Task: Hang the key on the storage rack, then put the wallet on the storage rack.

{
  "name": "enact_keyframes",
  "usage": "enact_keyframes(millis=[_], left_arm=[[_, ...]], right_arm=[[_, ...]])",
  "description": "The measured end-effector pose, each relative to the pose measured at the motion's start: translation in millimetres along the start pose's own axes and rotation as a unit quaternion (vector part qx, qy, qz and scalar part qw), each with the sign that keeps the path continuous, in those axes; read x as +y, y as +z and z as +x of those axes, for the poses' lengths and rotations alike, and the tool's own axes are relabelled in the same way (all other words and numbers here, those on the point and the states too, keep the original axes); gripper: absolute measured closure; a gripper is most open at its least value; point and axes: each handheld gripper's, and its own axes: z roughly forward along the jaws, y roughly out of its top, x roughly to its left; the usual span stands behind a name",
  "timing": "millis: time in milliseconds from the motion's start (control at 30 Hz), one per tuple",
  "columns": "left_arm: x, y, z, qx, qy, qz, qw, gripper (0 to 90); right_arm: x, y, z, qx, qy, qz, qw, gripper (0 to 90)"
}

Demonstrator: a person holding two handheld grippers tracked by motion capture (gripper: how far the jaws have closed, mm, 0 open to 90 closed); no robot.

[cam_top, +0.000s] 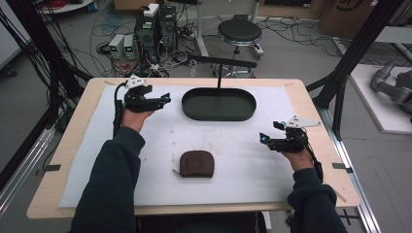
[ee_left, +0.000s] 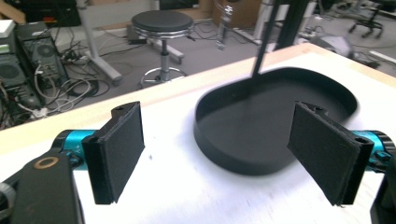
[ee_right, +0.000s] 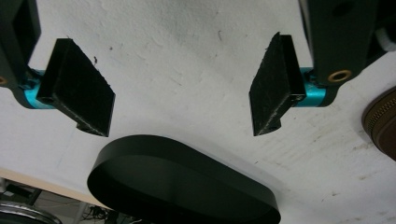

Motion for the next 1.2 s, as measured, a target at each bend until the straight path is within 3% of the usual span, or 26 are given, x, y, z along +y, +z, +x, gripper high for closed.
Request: enact_keyframes(millis=[233,400,533,733,867,1067,1200], left_arm=[[-24.3,-37.4,-7.8,-0.005,0.015,-0.024,0.9996,18.6],[-45.5,-53.3,-4.2,-0.003,0.004,-0.015,0.9999,18.7],[-60.7,-63.1,-2.9,0.002,0.013,0.002,0.9999,18.7],[-80.8,-73.4,-6.8,-0.008,0.019,0.012,0.9997,19.3],[-81.7,-78.2,-18.2,-0.023,0.024,0.01,0.9994,19.2],[-87.7,-78.3,-47.5,-0.064,0.037,0.022,0.9971,19.2],[-90.5,-75.3,-52.8,-0.067,0.044,0.033,0.9962,19.2]], right_arm=[[1.0,3.7,8.0,0.014,-0.008,0.007,0.9998,21.1],[2.9,4.7,15.3,0.024,-0.021,0.006,0.9995,21.0],[4.6,7.2,19.7,0.031,-0.019,0.003,0.9993,21.0],[4.8,12.2,22.7,0.035,-0.022,0.01,0.9991,21.0],[4.9,11.1,24.1,0.035,-0.026,0.01,0.999,21.1],[6.3,13.0,31.4,0.053,-0.035,0.009,0.9979,21.1],[7.9,18.1,36.5,0.071,-0.04,0.009,0.9966,21.1]])
